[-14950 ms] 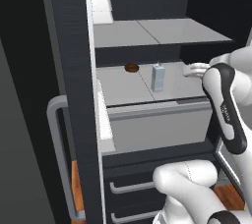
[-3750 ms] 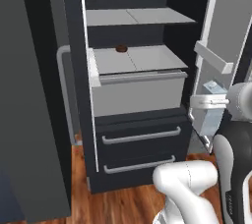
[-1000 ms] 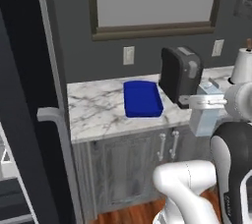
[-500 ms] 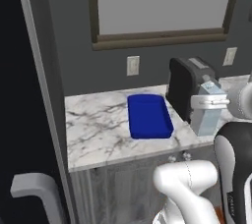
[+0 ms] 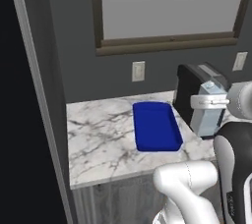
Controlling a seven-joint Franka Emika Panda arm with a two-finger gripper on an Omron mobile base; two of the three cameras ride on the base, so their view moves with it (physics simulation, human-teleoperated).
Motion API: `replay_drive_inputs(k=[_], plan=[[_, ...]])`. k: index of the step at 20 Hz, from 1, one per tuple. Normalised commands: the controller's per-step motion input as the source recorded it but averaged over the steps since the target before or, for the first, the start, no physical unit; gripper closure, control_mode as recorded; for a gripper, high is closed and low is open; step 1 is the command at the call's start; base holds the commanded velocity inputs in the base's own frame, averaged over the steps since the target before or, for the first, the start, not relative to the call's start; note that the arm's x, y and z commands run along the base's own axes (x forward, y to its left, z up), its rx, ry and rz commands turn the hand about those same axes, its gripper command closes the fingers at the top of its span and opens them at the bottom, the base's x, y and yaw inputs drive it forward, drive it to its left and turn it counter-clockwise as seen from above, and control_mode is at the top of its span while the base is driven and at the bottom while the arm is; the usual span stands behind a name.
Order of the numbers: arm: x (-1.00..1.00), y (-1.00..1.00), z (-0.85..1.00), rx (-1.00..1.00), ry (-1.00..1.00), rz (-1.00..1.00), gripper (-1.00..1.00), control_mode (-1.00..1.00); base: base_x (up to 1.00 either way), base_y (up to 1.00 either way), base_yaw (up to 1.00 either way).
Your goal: Take out the milk from the fridge and place it on the tray on the counter. Then take the sugar cube near the tray and place it in the tray.
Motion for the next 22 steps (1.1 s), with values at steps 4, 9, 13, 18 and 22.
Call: replay_drive_inputs(k=[4,9,13,18,22], plan=[[0.0,0.0,0.0,0.0,0.0,0.0,1.0,1.0,0.36,0.09,0.0],[0.0,0.0,0.0,0.0,0.0,0.0,1.0,1.0,0.03,0.08,0.15],[0.0,0.0,0.0,0.0,0.0,0.0,1.0,1.0,0.15,0.0,0.15],[0.0,0.0,0.0,0.0,0.0,0.0,1.0,1.0,0.22,-0.02,0.12],[0.0,0.0,0.0,0.0,0.0,0.0,1.0,1.0,0.35,0.0,0.0]])
